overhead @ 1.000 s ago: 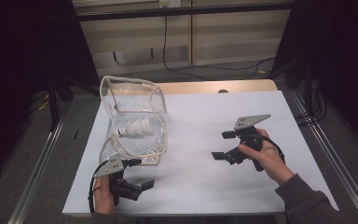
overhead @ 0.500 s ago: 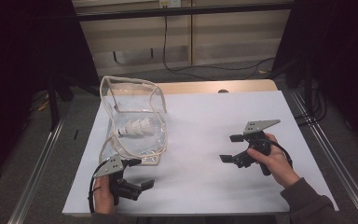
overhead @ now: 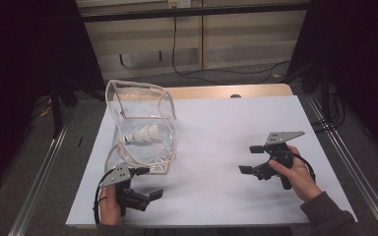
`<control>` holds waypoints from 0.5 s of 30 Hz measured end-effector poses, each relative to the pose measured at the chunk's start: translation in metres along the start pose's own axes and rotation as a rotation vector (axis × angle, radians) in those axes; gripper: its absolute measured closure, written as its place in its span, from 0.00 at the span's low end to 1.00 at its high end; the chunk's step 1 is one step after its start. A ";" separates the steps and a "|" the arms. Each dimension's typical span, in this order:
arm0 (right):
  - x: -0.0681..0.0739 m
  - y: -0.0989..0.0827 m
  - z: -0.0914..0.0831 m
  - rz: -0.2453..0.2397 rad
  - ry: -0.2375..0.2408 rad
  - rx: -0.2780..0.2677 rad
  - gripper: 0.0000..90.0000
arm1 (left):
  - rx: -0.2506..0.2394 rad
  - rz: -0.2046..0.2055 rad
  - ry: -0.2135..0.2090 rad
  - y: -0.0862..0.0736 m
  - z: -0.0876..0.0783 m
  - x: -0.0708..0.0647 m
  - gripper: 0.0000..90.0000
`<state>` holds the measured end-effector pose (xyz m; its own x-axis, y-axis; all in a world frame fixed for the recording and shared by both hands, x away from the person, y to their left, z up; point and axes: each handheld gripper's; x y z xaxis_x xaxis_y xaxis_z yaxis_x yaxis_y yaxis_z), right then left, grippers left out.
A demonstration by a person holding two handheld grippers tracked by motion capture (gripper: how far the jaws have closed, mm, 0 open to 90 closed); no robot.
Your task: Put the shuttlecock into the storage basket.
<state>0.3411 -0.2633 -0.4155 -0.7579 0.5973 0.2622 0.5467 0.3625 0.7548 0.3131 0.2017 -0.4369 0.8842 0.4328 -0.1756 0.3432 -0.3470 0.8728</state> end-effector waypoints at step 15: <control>-0.004 -0.019 -0.007 0.017 -0.005 -0.024 0.04 | 0.000 -0.003 0.001 0.000 -0.001 -0.001 0.02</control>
<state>0.3309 -0.2779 -0.4265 -0.7466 0.6071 0.2720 0.5510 0.3352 0.7642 0.3122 0.2019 -0.4366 0.8828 0.4350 -0.1774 0.3455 -0.3454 0.8725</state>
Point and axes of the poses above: each handheld gripper's, and its own axes: z roughly forward along the jaws, y roughly out of its top, x roughly to its left, and after that the axes turned 6 degrees about x, right-handed
